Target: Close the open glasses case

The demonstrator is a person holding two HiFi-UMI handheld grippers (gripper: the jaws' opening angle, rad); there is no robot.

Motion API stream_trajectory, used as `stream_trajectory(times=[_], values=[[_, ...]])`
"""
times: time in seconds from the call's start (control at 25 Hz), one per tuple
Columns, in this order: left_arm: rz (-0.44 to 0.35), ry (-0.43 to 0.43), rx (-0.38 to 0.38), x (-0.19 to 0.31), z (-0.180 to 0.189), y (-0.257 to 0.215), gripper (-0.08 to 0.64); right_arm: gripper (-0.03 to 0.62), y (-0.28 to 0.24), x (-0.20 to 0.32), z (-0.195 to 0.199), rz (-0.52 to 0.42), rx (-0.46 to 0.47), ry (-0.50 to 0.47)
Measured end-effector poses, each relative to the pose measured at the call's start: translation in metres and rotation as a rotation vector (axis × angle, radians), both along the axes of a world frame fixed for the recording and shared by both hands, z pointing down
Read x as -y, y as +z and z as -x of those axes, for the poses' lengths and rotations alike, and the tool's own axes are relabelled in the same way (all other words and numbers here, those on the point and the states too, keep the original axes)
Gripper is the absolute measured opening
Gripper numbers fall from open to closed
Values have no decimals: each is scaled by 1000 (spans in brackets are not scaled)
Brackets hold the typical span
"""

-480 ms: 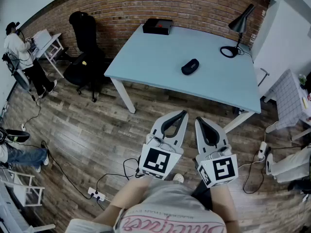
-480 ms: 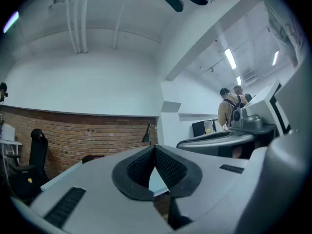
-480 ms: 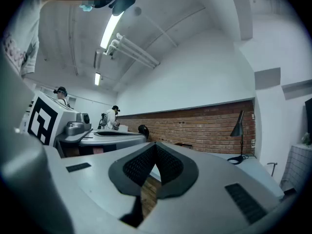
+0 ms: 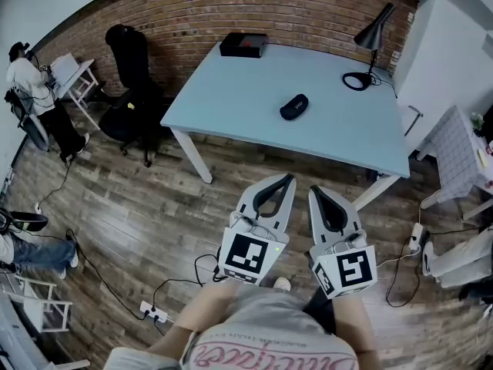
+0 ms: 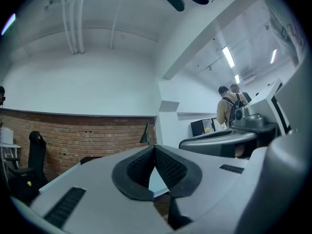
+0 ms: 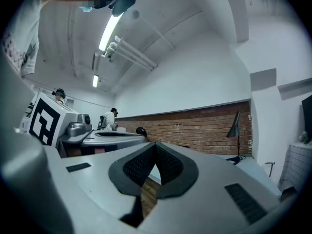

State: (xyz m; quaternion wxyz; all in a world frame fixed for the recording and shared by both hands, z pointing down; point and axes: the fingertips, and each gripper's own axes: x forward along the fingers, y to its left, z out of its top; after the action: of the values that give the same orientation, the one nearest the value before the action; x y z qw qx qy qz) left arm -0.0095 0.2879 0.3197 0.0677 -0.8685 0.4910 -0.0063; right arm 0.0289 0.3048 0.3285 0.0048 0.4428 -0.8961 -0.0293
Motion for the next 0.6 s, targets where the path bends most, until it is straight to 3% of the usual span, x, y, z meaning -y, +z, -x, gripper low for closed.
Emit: stream_trajectory(times=[0.6], values=[[19, -67, -6, 7, -27, 8, 6, 18, 8, 11, -37, 36, 71, -51]])
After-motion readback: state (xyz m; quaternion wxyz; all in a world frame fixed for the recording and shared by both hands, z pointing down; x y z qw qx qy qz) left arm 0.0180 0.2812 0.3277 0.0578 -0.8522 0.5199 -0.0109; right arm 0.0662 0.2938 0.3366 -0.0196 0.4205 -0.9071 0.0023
